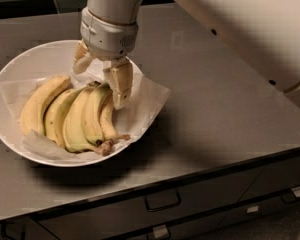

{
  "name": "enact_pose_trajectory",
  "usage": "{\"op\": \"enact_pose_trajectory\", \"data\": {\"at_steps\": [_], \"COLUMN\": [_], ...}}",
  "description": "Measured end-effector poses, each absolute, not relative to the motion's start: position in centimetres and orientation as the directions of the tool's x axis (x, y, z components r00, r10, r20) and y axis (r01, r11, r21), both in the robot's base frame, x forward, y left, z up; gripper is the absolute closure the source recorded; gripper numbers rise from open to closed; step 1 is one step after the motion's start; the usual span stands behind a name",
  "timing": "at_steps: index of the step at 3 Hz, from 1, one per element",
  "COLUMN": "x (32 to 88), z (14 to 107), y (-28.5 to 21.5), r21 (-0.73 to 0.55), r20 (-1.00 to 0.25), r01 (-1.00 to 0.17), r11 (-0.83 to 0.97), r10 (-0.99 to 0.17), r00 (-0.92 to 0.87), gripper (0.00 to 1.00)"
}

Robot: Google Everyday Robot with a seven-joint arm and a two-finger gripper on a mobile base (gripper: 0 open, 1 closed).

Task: Pick banana from white bowl

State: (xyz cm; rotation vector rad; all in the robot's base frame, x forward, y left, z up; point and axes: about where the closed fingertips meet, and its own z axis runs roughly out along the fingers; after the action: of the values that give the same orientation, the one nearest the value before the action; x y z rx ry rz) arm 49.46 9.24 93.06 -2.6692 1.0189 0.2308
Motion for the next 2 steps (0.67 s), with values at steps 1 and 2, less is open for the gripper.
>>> {"op": "enact_pose_trajectory", "data": {"at_steps": [1, 2], "x": [49.62, 49.91], "z": [92.3, 91.84], "y": [9.2, 9.5], "r21": [-0.17, -0.144], "r20": [-0.264, -0.272], "r01": [-0.673, -0.667], "r11": [-0.72, -0.731], "r10": [-0.625, -0.619], "r00": [0.735, 0.737], "gripper": [0.24, 0.27]}}
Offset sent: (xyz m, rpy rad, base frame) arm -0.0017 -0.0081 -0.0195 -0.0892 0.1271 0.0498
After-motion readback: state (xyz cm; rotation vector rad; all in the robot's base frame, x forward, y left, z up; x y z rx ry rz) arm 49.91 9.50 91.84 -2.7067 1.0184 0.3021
